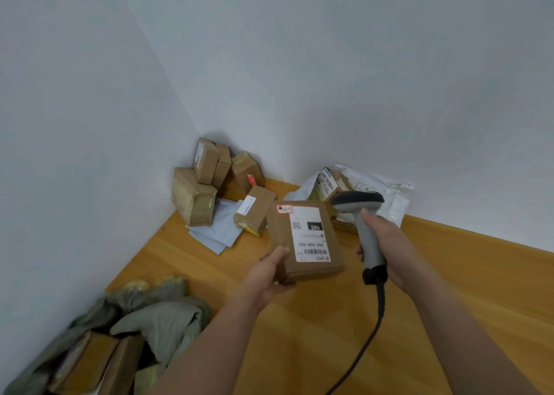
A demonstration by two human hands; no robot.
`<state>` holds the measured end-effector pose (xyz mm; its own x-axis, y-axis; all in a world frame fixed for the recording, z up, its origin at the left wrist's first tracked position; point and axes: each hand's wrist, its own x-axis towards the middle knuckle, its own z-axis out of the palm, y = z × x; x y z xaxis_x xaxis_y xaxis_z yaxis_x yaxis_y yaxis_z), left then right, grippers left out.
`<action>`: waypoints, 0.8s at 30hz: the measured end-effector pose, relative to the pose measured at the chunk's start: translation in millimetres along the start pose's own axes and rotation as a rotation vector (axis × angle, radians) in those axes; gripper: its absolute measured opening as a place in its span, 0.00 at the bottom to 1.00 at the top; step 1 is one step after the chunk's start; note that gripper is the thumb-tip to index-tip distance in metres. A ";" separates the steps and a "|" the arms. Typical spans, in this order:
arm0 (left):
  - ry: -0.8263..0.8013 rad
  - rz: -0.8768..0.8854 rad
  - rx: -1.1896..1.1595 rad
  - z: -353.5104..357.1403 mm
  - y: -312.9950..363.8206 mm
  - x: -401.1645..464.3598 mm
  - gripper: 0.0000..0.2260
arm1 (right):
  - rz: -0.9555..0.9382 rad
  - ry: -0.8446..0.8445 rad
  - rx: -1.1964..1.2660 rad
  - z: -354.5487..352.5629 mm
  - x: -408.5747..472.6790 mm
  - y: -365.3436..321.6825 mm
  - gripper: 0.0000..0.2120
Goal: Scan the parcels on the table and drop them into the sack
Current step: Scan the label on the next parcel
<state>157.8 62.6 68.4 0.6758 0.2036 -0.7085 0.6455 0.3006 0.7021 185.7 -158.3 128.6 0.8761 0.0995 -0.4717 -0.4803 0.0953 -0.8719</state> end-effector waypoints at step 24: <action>-0.541 0.188 -0.209 43.5 42.4 -59.2 0.16 | -0.178 0.207 0.255 44.2 -37.7 -14.2 0.42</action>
<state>160.6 22.8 143.3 0.8918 -0.2151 -0.3979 0.4509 0.4935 0.7437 157.6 -119.6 164.6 0.9241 -0.1412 -0.3552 -0.2918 0.3396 -0.8941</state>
